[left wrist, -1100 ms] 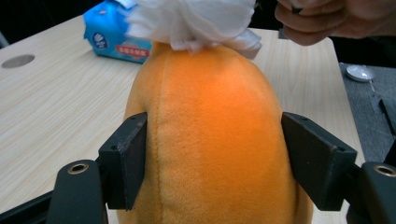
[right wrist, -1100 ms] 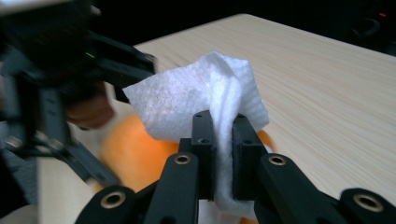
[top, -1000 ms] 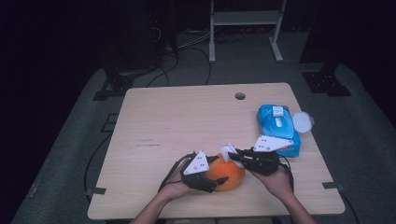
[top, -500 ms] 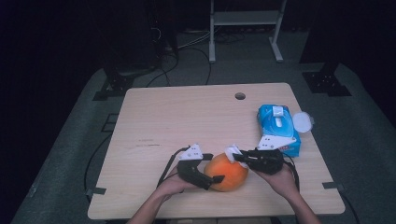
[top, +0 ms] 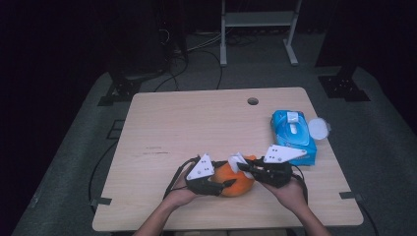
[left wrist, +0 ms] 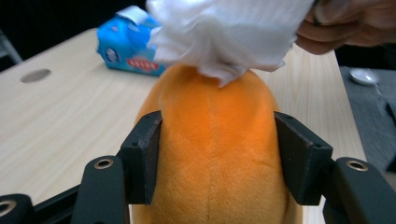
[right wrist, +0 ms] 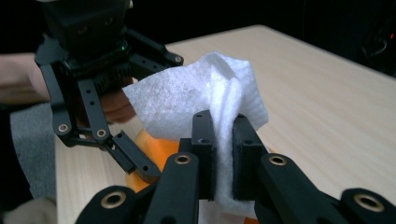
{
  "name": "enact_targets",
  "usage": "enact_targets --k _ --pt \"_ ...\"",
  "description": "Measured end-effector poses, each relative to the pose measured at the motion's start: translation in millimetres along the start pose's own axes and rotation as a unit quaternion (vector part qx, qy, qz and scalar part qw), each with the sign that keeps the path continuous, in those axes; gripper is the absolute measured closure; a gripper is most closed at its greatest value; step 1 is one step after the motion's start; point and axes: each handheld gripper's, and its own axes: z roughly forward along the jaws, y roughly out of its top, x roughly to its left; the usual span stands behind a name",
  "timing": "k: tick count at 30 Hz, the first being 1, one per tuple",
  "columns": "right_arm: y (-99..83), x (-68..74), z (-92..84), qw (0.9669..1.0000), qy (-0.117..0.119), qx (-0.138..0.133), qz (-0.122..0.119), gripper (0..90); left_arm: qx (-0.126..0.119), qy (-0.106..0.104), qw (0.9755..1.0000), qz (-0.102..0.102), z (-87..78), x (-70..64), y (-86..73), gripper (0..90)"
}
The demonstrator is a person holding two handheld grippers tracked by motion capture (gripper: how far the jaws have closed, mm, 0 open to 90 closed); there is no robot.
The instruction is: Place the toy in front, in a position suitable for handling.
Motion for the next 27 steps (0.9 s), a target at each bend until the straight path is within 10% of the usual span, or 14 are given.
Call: enact_targets --k 10,19,27 --pt "-26.4 -38.0 -9.1 0.9968 -0.044 0.015 0.066 81.4 0.007 -0.013 0.9998 -0.010 -3.1 3.7 -7.5 33.6" --pt "-15.4 -21.9 -0.3 0.9987 -0.016 0.005 0.048 81.3 0.011 -0.026 0.9994 0.018 2.7 -4.8 -6.0 30.9" --pt "-28.5 -46.9 -6.5 0.9955 -0.034 0.025 0.085 81.4 0.004 -0.026 0.9996 0.011 2.9 -4.4 -8.0 30.8"
